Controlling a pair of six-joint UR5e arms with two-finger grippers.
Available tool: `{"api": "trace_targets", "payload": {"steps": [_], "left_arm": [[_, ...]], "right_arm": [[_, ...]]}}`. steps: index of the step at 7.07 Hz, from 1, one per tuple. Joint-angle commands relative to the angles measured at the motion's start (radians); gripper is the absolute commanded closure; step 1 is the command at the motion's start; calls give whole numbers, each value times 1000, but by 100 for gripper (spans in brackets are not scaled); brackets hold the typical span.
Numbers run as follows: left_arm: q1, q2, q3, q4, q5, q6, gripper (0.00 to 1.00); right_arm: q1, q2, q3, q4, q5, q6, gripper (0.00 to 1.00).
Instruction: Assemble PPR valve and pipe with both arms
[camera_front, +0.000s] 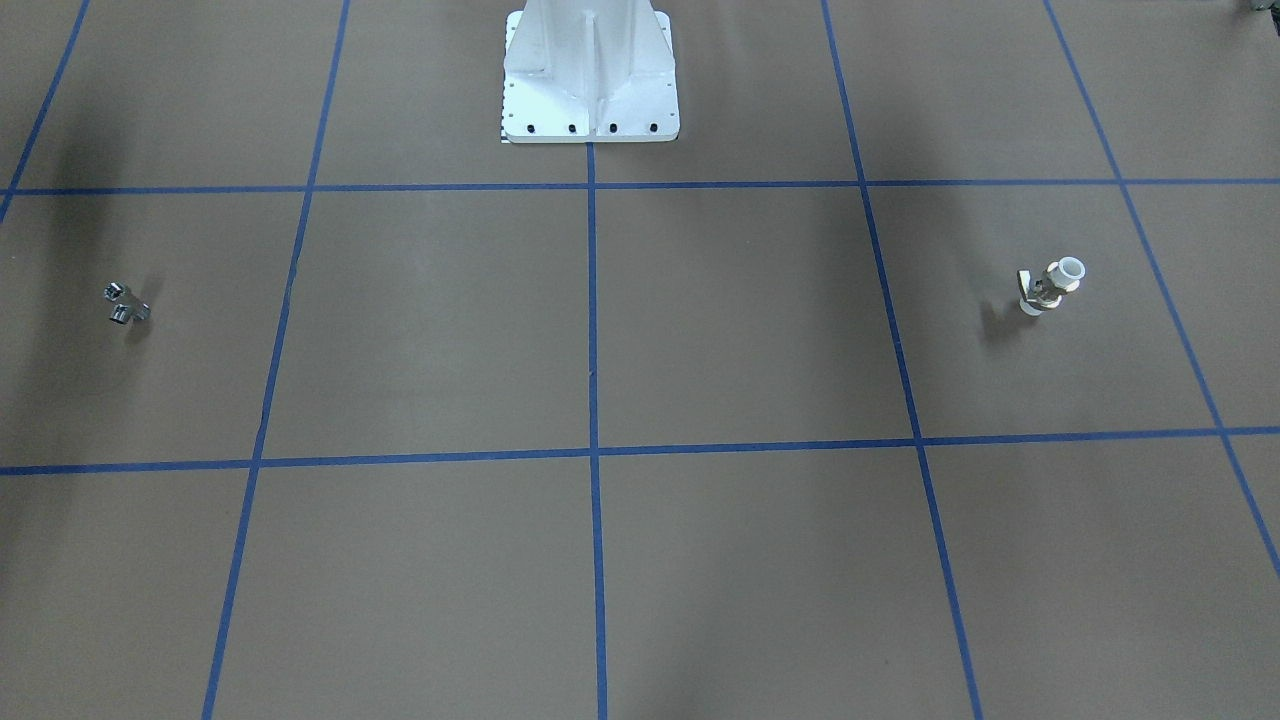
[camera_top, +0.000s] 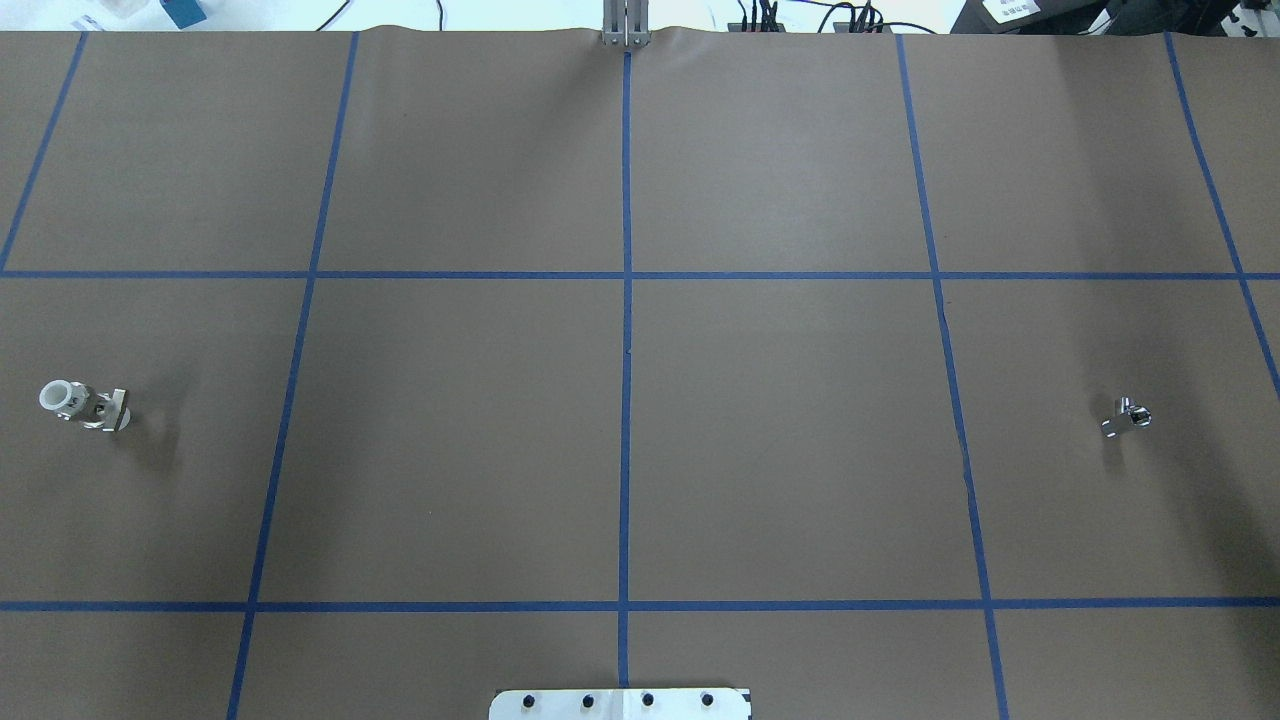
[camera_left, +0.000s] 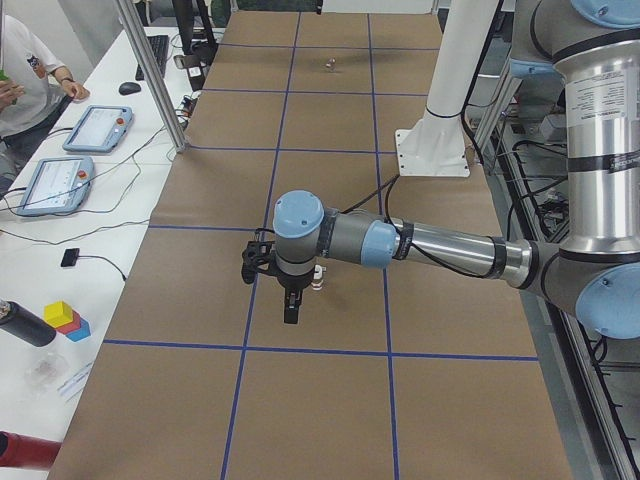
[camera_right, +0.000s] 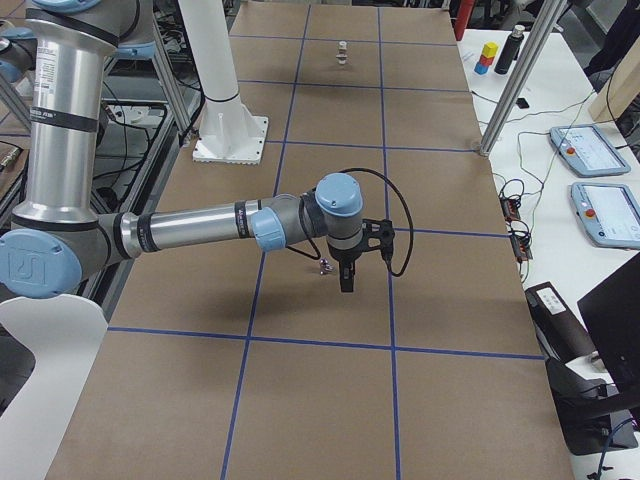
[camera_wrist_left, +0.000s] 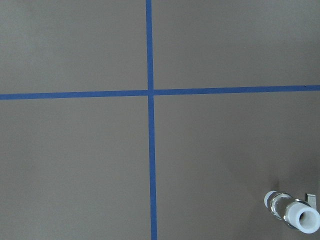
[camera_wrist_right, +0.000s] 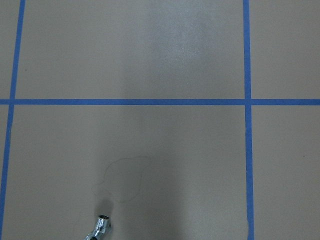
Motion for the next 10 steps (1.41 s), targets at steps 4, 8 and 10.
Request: {"api": "trace_targets", "payload": {"steps": [4, 8, 10], "left_arm": [[0, 5, -10, -19, -12, -15, 0], [65, 0, -8, -58, -67, -154, 0], [169, 0, -4, -170, -48, -252, 0]], "right_arm": [[0, 1, -2, 0, 0, 1, 0], [-1, 4, -6, 0, 3, 1, 0], [-3, 9, -5, 0, 3, 1, 0]]}}
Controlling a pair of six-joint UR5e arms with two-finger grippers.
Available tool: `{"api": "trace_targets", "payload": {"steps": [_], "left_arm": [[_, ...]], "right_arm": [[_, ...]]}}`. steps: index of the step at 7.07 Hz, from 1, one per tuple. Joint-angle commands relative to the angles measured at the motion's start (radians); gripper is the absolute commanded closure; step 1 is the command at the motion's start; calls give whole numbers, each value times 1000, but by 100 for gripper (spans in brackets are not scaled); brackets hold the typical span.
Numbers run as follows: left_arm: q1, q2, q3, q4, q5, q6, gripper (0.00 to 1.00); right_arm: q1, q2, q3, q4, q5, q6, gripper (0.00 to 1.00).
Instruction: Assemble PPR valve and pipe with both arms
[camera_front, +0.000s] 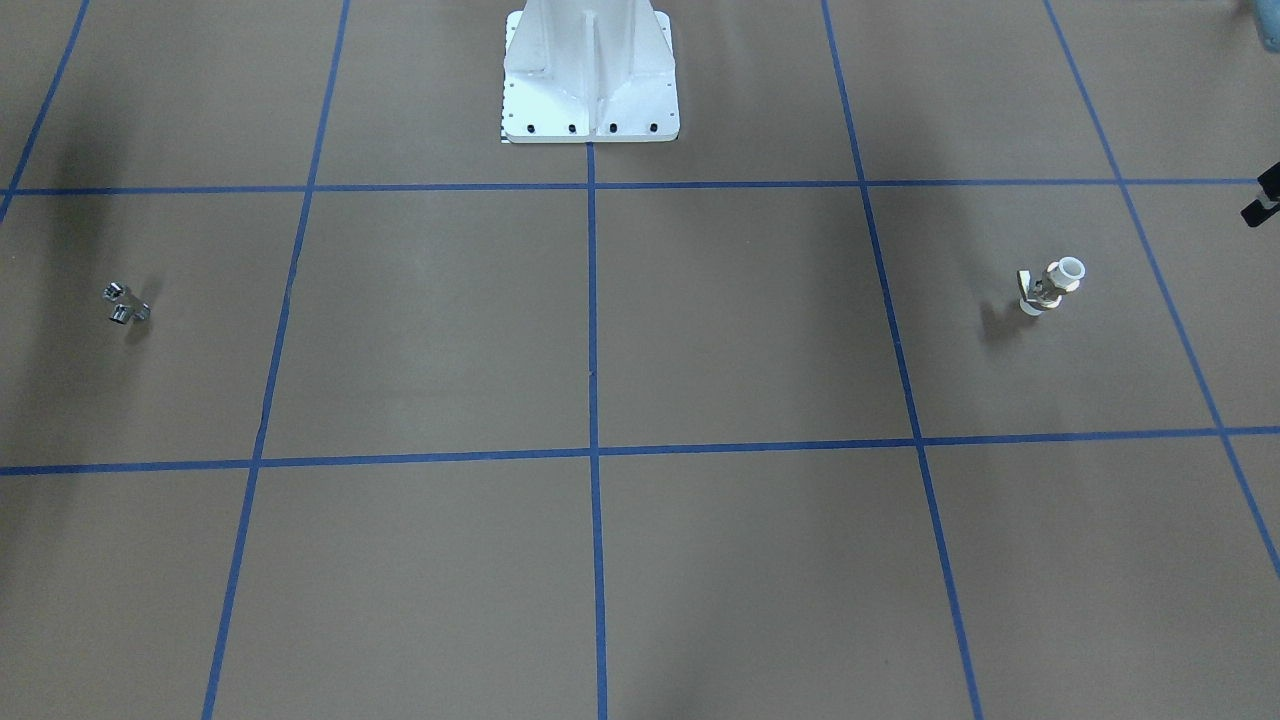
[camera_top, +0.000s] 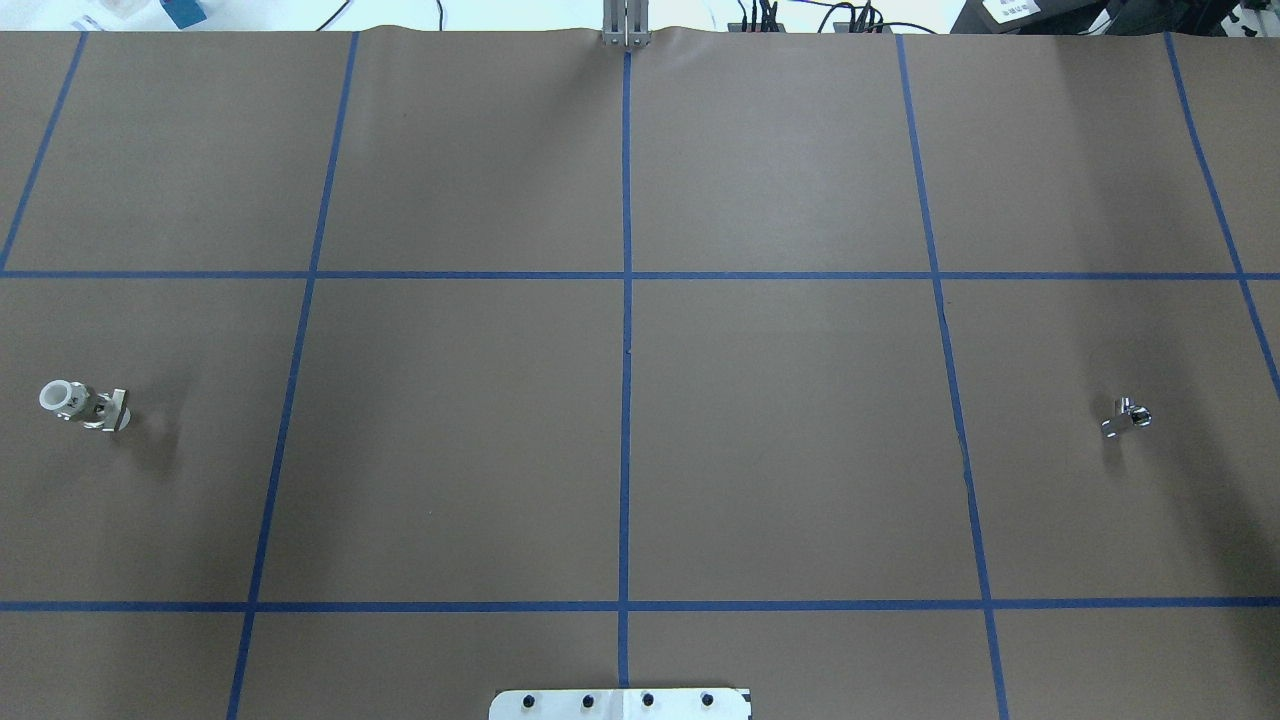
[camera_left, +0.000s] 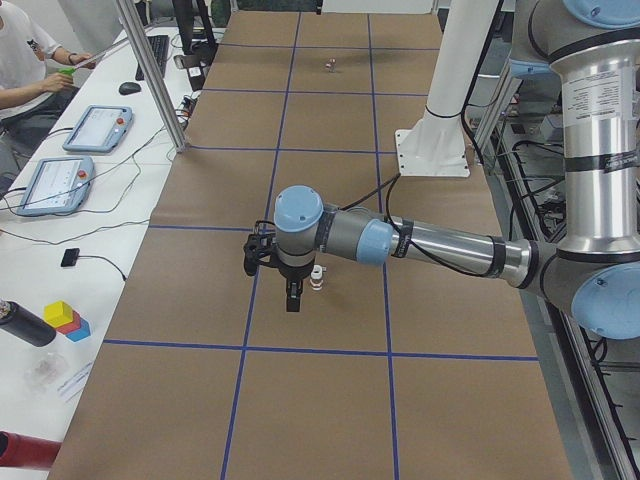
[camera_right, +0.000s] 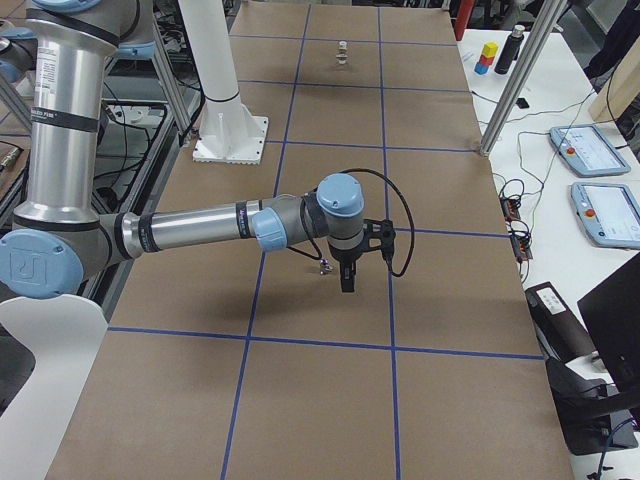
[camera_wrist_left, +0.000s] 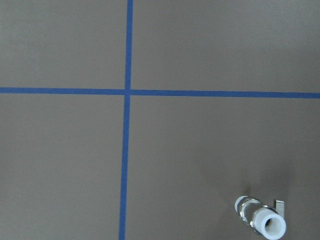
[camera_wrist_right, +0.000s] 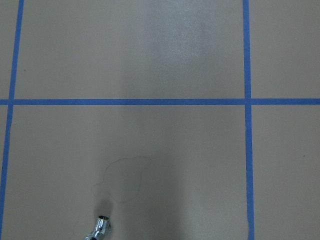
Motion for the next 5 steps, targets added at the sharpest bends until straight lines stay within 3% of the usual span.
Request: {"api": "trace_targets", "payload": {"steps": [1, 5], "left_arm": [[95, 6, 3, -120, 36, -49, 0], [261, -3, 28, -122, 97, -78, 1]], "right_arm": [[-2, 3, 0, 0, 0, 0, 0], [-11, 3, -6, 0, 2, 0, 0]]}}
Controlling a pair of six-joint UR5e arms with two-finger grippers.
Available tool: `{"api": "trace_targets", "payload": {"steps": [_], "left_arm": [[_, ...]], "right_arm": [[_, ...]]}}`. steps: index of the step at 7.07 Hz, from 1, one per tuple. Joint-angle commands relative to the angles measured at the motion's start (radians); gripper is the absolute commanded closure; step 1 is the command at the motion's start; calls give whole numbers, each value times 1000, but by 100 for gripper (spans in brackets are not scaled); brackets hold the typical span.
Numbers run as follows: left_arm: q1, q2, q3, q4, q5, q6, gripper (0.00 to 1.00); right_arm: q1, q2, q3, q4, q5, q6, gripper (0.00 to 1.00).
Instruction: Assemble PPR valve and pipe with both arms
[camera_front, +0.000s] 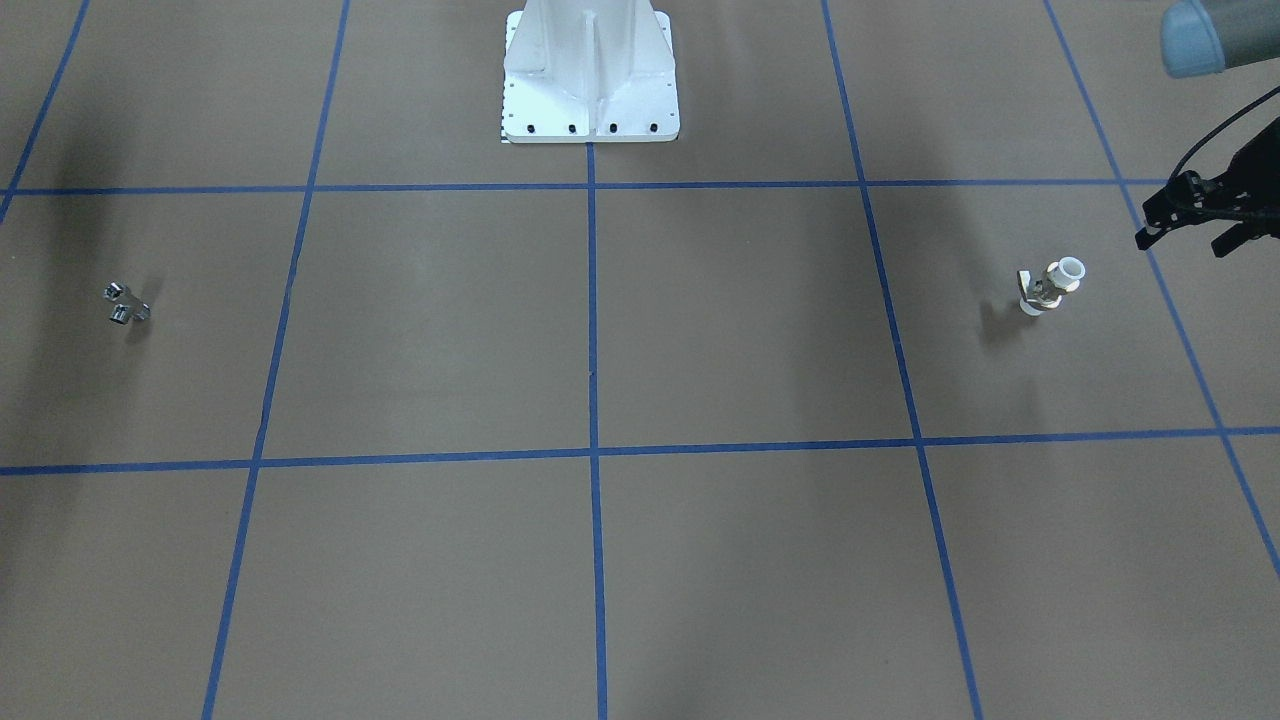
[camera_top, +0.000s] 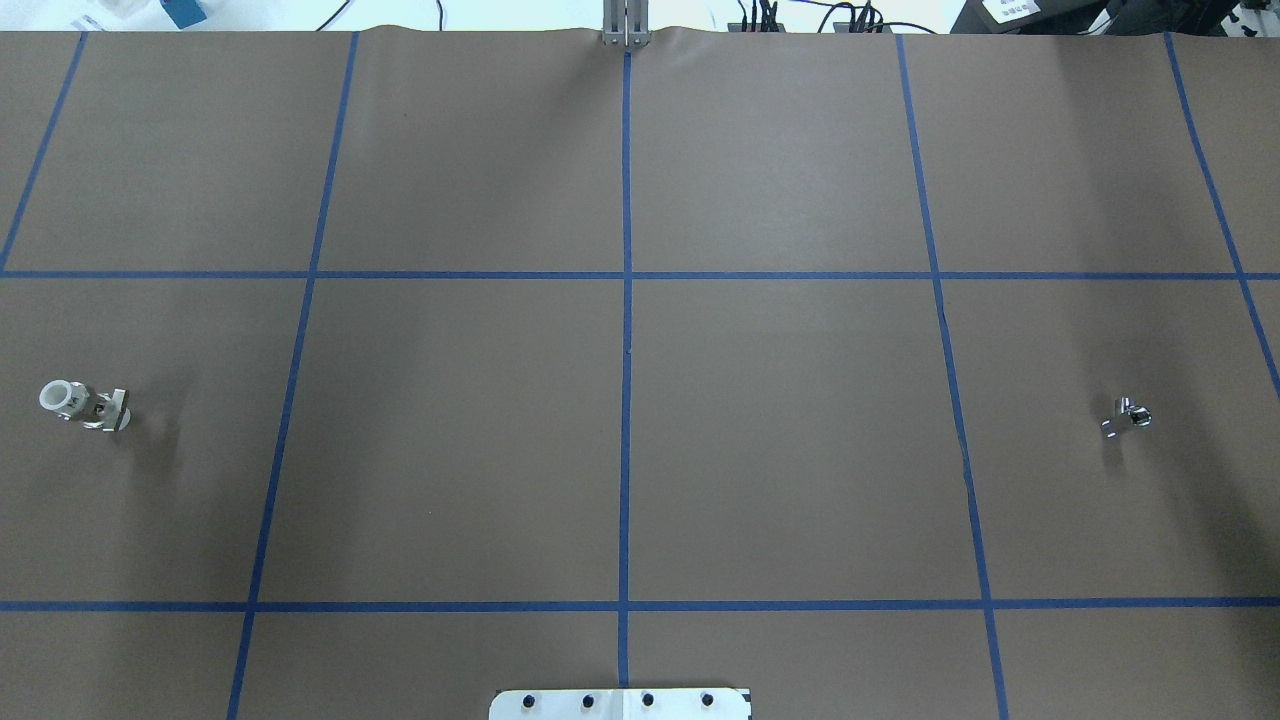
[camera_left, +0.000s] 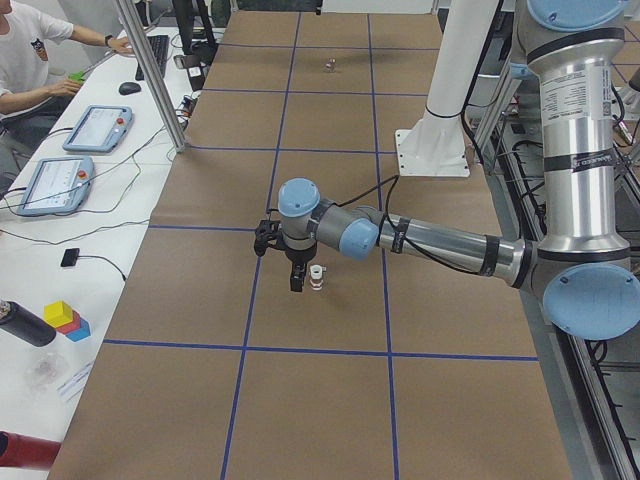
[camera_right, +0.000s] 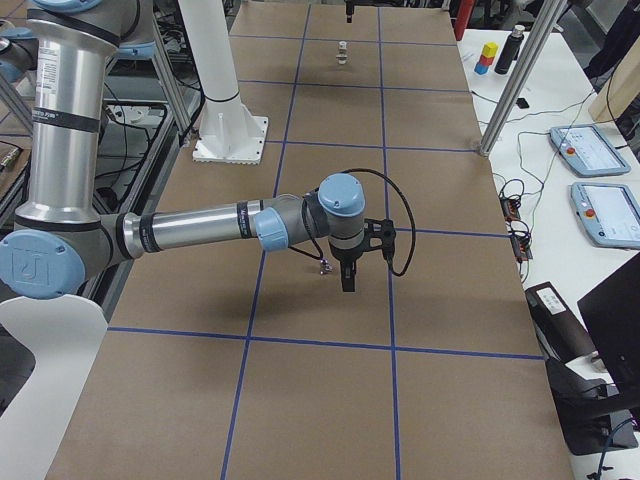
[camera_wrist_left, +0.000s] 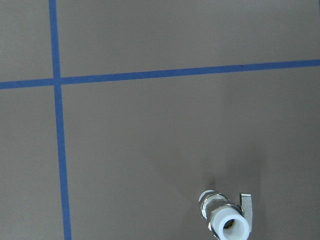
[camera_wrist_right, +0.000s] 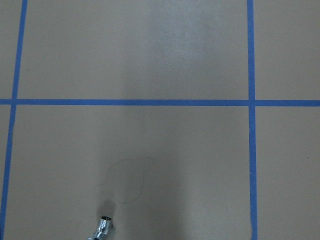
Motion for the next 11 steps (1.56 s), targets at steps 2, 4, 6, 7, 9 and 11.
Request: {"api": "trace_targets", "payload": {"steps": [2, 4, 6, 7, 9, 11], "left_arm": [[150, -45, 21, -9, 55, -157, 1], [196, -43, 36, -18, 75, -173, 1], [206, -48, 106, -126, 90, -188, 1], [206, -48, 113, -159, 83, -191, 1], [210, -48, 111, -161, 80, -211, 8], [210, -48, 111, -161, 51, -229, 49]], "right_arm": [[-7, 0, -1, 0, -1, 2, 0], [-7, 0, 0, 0, 0, 2, 0], [-8, 0, -1, 0, 0, 2, 0], [-8, 0, 0, 0, 0, 2, 0], [-15, 0, 0, 0, 3, 3, 0], [-16, 0, 0, 0, 5, 3, 0]]}}
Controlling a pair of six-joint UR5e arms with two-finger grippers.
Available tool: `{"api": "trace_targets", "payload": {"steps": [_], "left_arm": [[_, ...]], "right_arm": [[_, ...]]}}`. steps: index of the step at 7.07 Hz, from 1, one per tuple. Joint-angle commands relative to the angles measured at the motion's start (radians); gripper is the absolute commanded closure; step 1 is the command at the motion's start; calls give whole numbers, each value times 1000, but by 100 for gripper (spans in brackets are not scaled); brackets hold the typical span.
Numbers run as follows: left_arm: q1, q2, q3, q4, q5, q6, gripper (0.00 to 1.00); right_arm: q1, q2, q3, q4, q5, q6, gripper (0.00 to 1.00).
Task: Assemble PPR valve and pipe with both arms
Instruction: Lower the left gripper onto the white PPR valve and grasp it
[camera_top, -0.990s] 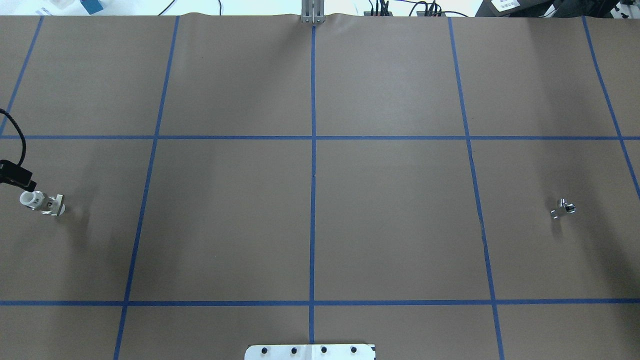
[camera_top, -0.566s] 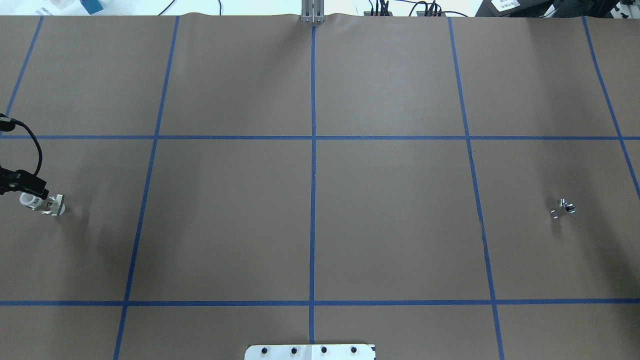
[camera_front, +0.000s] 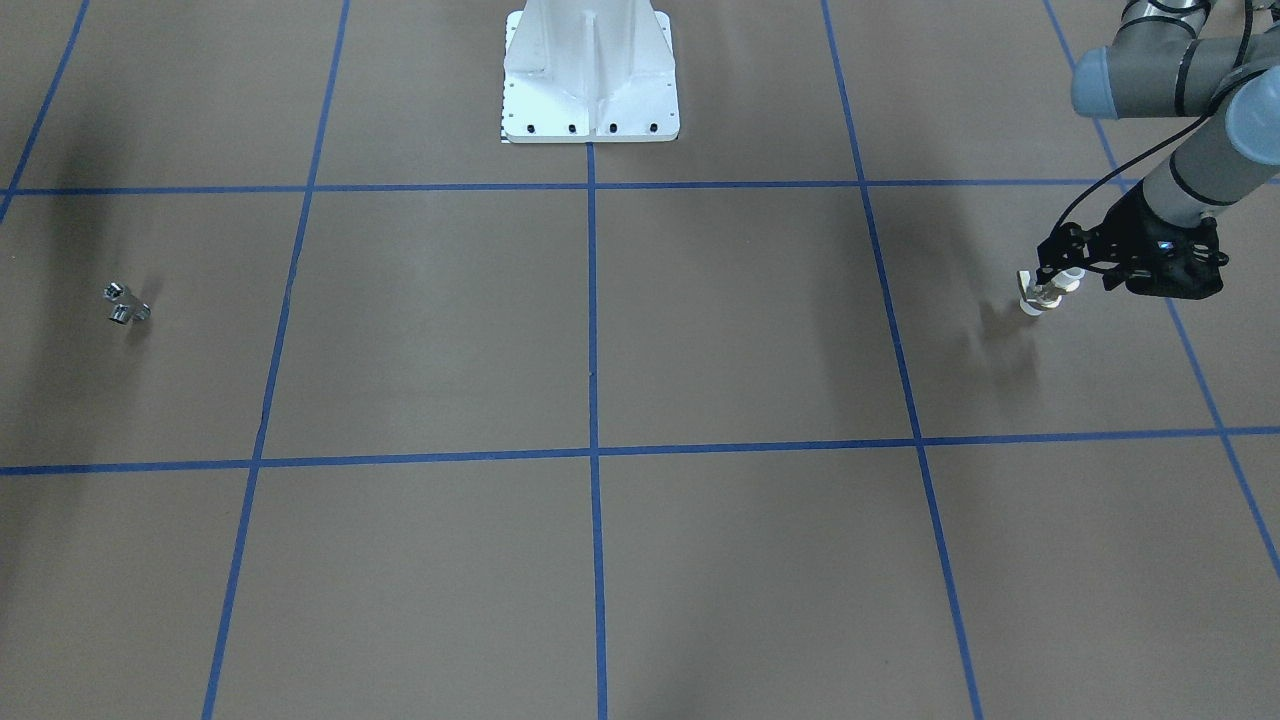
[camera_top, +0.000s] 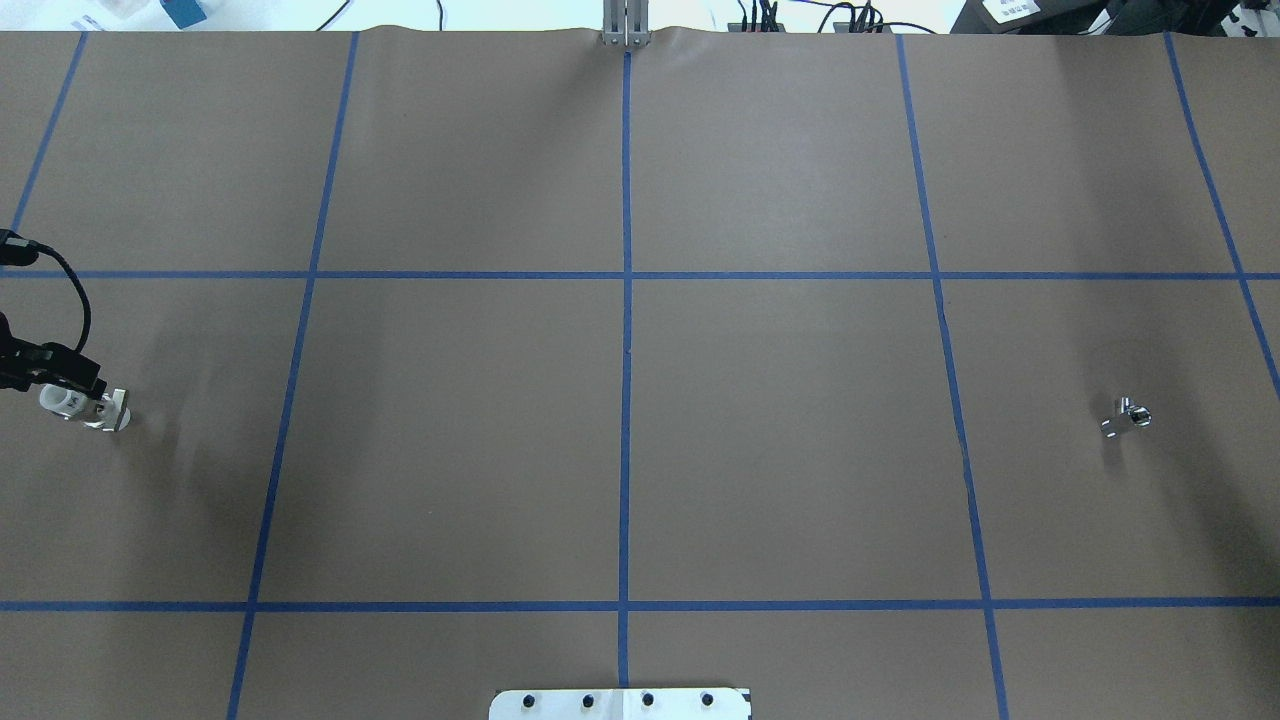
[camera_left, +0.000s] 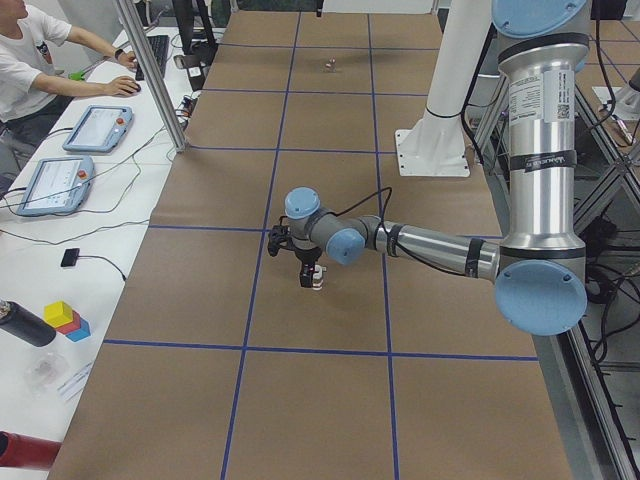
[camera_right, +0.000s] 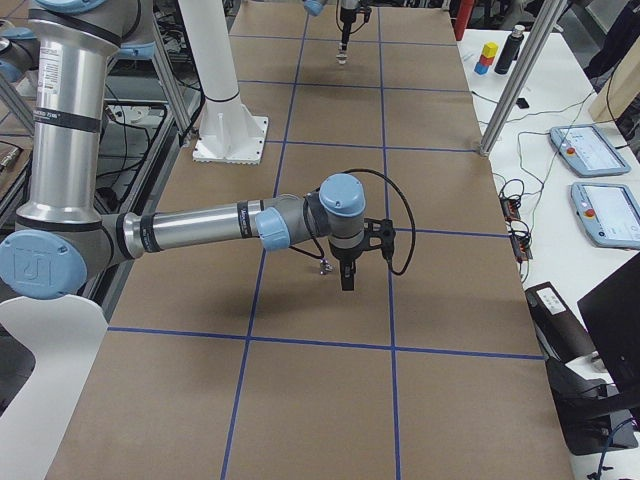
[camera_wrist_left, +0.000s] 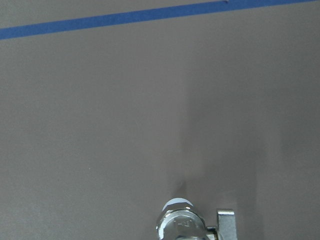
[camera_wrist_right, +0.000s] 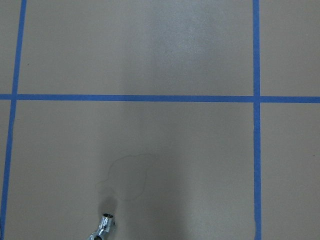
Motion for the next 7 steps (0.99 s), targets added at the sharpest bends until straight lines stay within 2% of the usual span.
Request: {"api": "trace_targets", "payload": {"steps": [1, 3, 5, 6, 7], "left_arm": [[1, 0, 0, 1, -17, -18, 62], [1, 1, -6, 8, -74, -21, 100], [1, -6, -12, 19, -83, -22, 100], [-4, -21, -33, 40, -138, -24, 100], [-4, -67, -88, 133, -136, -44, 100]], "right_arm": [[-2, 0, 0, 0, 2, 0, 0], [-3, 0, 0, 0, 4, 2, 0], [-3, 0, 0, 0, 5, 2, 0], [-3, 0, 0, 0, 5, 2, 0], [-6, 0, 0, 0, 4, 2, 0]]}}
